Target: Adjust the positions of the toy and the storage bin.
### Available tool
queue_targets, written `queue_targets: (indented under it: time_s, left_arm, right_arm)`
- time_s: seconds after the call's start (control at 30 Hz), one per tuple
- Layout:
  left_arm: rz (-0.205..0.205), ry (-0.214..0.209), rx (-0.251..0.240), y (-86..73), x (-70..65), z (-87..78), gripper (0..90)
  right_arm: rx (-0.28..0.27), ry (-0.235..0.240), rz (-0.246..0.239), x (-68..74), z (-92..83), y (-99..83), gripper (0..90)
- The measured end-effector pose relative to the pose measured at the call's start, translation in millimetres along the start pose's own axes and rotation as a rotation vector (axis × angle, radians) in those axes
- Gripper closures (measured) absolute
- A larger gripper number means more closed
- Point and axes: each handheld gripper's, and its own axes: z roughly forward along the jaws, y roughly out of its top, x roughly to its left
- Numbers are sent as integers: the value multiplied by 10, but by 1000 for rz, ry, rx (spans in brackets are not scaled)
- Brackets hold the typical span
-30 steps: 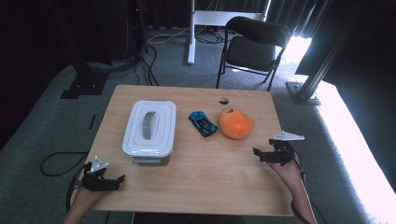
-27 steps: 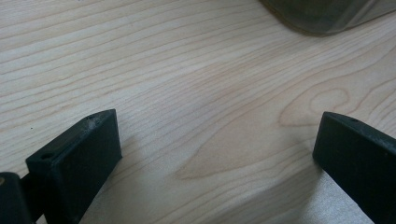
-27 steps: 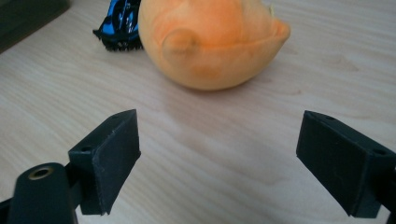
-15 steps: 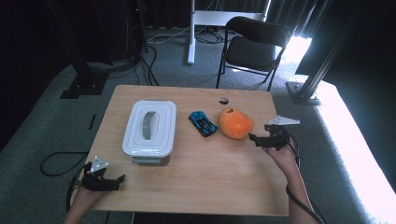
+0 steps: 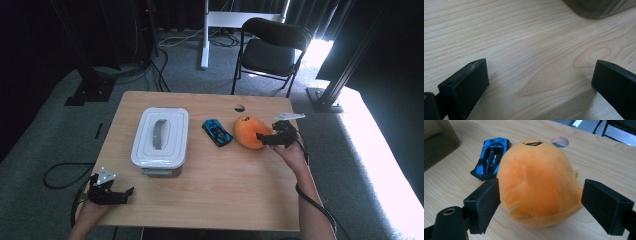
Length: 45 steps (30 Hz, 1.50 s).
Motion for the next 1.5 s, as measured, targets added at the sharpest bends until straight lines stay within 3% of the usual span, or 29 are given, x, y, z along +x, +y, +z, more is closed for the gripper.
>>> queue_targets:
  time_s: [0.3,0.57,0.8,1.1,1.3,1.37,1.4,1.5]
  left_arm:
    - [-1,1,0,0,-1,-1,13]
    - [-1,1,0,0,-2,-1,13]
    - [-1,1,0,0,-1,-1,13]
    - [-2,2,1,0,-2,-1,13]
    - [-2,2,1,0,-3,-2,13]
    - [-2,2,1,0,-3,-2,13]
    - [-1,3,1,0,-2,-2,13]
    - [-2,3,1,0,-3,-1,13]
  right_arm:
    - [31,-18,23,-67,224,71,189]
    - [90,-32,-1,-63,403,45,196]
    - [61,-35,-62,-25,453,-51,221]
    - [43,-24,-47,19,500,-188,240]
    - [64,-17,-56,68,506,-202,344]
    - [53,-24,-54,93,504,-212,409]
    - [42,-31,-48,109,502,-224,490]
    - [35,-28,-20,106,494,-224,553]
